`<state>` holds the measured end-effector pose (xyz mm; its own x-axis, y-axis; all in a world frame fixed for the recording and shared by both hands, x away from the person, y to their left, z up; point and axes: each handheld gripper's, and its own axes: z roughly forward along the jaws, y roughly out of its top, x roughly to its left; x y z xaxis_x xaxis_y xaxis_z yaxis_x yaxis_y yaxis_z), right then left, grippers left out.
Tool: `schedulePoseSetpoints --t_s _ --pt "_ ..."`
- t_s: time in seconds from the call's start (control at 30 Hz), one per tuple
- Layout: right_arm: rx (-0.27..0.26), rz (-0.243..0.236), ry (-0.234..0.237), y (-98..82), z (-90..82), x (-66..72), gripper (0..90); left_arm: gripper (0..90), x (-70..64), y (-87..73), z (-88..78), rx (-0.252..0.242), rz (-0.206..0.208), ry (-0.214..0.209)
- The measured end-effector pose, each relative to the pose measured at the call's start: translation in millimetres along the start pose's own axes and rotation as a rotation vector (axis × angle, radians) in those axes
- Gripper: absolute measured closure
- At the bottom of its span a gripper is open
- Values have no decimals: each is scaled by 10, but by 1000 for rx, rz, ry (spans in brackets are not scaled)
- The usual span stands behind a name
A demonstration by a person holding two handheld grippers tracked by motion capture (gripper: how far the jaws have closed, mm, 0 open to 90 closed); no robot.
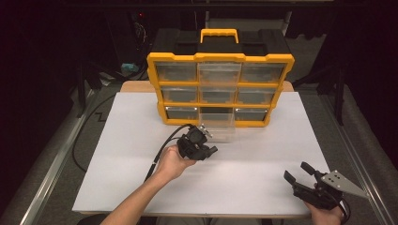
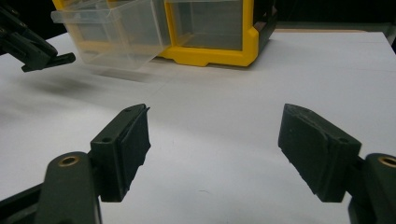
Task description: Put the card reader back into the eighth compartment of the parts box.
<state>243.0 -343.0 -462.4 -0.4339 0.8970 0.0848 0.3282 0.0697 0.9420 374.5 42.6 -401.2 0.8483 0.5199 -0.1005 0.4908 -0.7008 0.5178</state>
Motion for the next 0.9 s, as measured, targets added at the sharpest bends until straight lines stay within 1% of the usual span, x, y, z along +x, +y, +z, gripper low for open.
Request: schedulePoseSetpoints --t_s 0.23,0.3,0.63,0.9 --pt "0 -1 1 0 -1 -1 252 733 -3 52 -76 -10 7 -1" --pt "0 -1 1 0 -2 -2 252 733 3 64 -99 -19 2 -9" --pt "0 -4 2 0 6 -4 252 733 57 85 -211 -49 -16 -7" --pt "-1 0 3 -1 8 -4 252 733 60 195 -313 -62 1 2"
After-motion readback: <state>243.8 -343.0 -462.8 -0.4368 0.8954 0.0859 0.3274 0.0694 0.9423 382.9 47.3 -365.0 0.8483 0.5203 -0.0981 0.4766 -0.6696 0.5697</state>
